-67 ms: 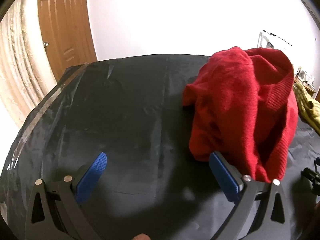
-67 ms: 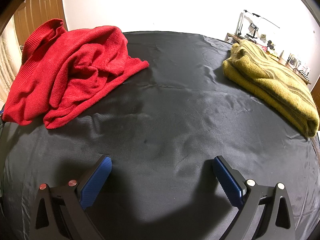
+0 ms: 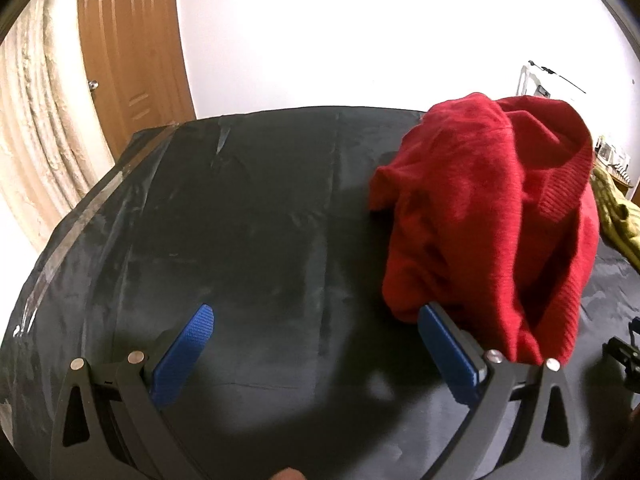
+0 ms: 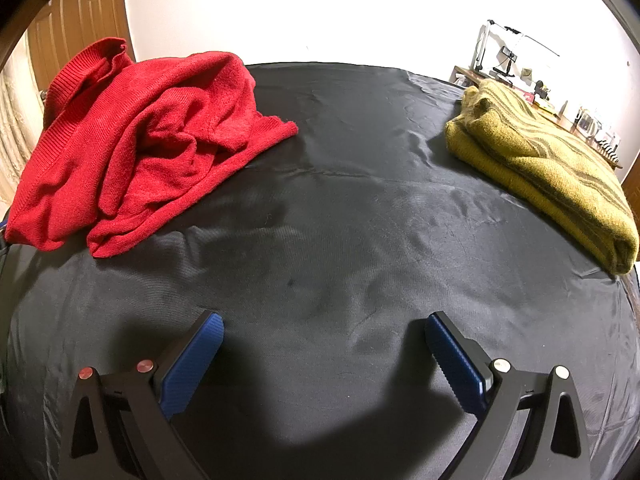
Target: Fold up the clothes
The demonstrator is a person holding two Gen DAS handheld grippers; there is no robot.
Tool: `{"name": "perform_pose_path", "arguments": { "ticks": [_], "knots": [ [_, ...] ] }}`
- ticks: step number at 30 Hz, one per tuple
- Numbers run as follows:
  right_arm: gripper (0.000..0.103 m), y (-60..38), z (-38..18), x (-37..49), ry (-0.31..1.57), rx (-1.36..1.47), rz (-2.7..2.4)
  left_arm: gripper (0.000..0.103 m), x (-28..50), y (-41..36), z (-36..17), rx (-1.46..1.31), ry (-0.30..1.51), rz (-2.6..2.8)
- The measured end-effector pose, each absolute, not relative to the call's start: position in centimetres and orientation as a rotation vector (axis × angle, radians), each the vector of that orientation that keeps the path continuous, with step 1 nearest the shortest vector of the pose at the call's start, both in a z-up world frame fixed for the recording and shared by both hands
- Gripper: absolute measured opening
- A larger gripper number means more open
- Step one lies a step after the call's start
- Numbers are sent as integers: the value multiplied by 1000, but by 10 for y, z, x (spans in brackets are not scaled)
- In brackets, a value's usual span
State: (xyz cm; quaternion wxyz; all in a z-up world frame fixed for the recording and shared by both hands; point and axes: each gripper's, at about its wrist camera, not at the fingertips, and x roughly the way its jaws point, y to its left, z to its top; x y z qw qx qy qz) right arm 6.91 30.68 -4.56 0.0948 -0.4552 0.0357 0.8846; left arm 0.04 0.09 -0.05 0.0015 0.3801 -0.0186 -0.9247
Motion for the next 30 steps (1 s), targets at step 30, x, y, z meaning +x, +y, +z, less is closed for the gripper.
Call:
{"name": "perform_pose_path", "arguments": {
  "ticks": [30],
  "knots": [
    [102, 309, -45, 67, 108, -1348, 2621, 103, 9, 17, -3, 1141, -180, -2903]
  ]
}}
